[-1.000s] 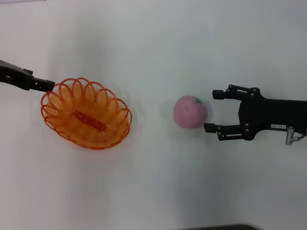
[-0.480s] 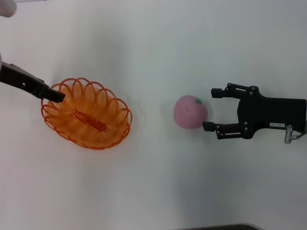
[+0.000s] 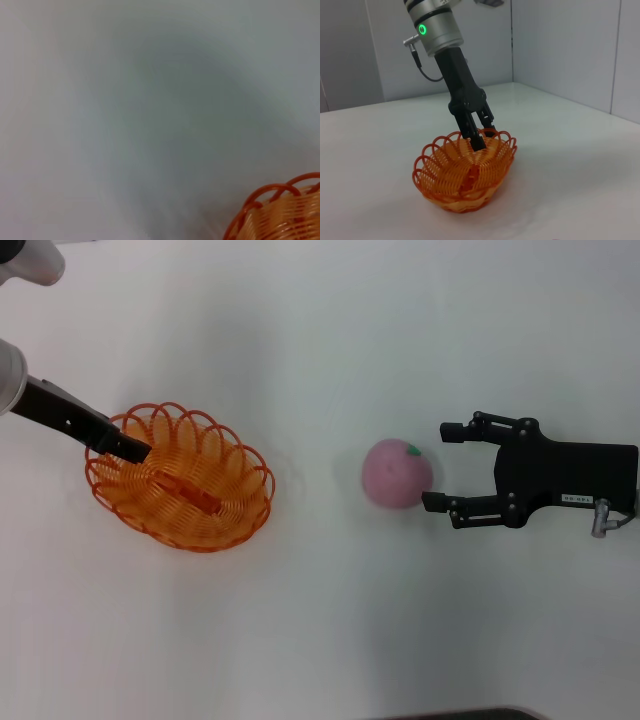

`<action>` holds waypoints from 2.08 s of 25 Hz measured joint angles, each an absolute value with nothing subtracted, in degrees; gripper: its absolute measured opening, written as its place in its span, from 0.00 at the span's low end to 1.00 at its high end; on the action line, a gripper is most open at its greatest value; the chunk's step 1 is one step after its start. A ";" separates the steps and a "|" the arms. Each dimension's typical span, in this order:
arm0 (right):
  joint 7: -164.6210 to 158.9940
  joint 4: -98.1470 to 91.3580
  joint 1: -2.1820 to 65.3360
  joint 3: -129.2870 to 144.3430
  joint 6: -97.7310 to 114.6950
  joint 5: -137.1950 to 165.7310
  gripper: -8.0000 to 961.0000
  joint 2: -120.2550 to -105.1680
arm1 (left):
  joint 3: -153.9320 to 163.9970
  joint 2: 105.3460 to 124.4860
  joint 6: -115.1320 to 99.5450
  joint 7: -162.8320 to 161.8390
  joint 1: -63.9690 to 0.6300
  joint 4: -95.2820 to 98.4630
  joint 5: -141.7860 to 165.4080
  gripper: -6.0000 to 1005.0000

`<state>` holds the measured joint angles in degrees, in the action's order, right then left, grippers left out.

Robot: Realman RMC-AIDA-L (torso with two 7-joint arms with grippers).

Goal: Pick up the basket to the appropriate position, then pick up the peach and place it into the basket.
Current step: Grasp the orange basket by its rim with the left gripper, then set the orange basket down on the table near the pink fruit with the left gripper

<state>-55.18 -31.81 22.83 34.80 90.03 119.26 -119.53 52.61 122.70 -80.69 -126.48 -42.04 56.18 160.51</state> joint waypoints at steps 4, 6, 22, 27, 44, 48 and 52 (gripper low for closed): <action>-55.16 -31.81 22.88 34.80 89.92 119.26 0.97 -119.53 | 52.64 122.58 -80.66 -127.29 -42.14 56.35 160.57 0.69; -55.15 -31.81 22.97 34.80 89.91 119.26 0.97 -119.53 | 52.91 122.57 -80.61 -127.33 -42.13 56.37 160.61 0.67; -55.10 -31.90 23.29 34.44 90.15 119.27 0.97 -119.53 | 54.15 122.58 -80.42 -127.96 -42.36 56.16 161.44 0.17; -55.04 -31.90 23.29 34.38 90.20 119.27 0.97 -119.53 | 53.69 122.06 -81.34 -130.51 -42.94 56.15 161.49 0.11; -54.95 -31.92 23.03 34.01 90.35 119.22 0.97 -119.53 | 42.08 118.74 -94.35 -136.32 -45.57 51.12 157.51 0.07; -55.13 -32.26 23.02 34.01 90.35 119.19 0.97 -119.53 | 40.40 118.44 -95.12 -136.43 -45.44 50.23 157.26 0.06; -55.20 -32.32 23.08 34.01 90.35 119.17 0.97 -119.53 | 35.42 118.90 -96.91 -137.48 -44.56 49.14 155.56 0.06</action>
